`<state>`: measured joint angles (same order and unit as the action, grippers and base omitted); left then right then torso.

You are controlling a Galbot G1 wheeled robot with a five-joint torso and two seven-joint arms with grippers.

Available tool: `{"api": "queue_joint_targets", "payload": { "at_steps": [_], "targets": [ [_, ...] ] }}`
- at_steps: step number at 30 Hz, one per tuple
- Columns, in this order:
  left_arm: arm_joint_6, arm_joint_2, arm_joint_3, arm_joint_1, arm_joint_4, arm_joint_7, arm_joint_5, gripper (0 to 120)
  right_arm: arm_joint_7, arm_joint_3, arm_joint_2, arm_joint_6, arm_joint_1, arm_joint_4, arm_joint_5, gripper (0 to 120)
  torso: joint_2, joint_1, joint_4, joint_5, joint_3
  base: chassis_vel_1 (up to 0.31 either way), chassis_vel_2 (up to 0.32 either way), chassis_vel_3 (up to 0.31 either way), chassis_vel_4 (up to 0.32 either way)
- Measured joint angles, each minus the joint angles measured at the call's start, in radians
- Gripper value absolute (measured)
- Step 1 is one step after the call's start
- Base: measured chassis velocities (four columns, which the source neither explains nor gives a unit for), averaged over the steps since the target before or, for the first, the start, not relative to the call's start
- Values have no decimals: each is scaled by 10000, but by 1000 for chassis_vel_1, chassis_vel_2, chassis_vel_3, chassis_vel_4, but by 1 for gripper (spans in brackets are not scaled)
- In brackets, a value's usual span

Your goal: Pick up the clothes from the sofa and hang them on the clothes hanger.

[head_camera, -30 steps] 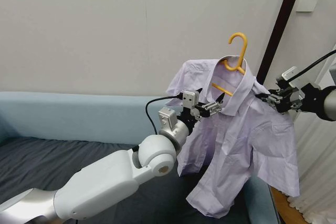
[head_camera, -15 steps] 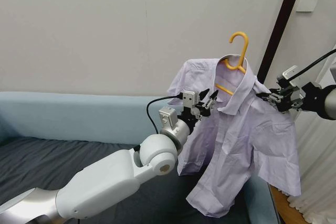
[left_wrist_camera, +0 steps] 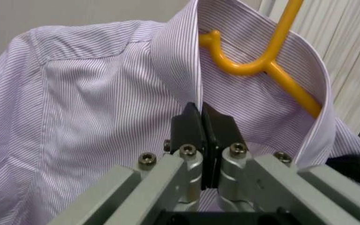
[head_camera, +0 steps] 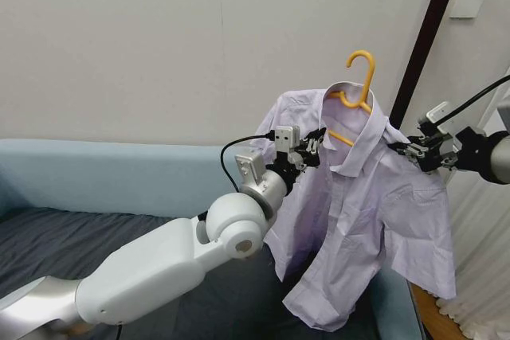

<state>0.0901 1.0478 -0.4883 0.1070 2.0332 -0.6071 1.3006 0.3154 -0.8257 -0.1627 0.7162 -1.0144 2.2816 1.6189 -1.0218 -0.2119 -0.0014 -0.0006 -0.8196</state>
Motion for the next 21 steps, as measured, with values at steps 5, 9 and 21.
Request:
{"api": "queue_joint_targets", "payload": {
  "at_steps": [5,9,21],
  "targets": [
    [263,-430,-1,134,171,12,-17,0,13,-24,5,0,1,-49,110,8,1,1,4,-1,0,0,0,0,0],
    [350,-566,-47,407,176,180,-249,0,43,-46,14,-22,7,-56,237,8,0,0,4,-2,0,0,0,0,0],
    [1480,-1020,163,914,383,-105,-1560,25,361,-60,-54,-97,19,-117,804,8,0,0,-1,0,0,0,0,0,0]
  ]
}}
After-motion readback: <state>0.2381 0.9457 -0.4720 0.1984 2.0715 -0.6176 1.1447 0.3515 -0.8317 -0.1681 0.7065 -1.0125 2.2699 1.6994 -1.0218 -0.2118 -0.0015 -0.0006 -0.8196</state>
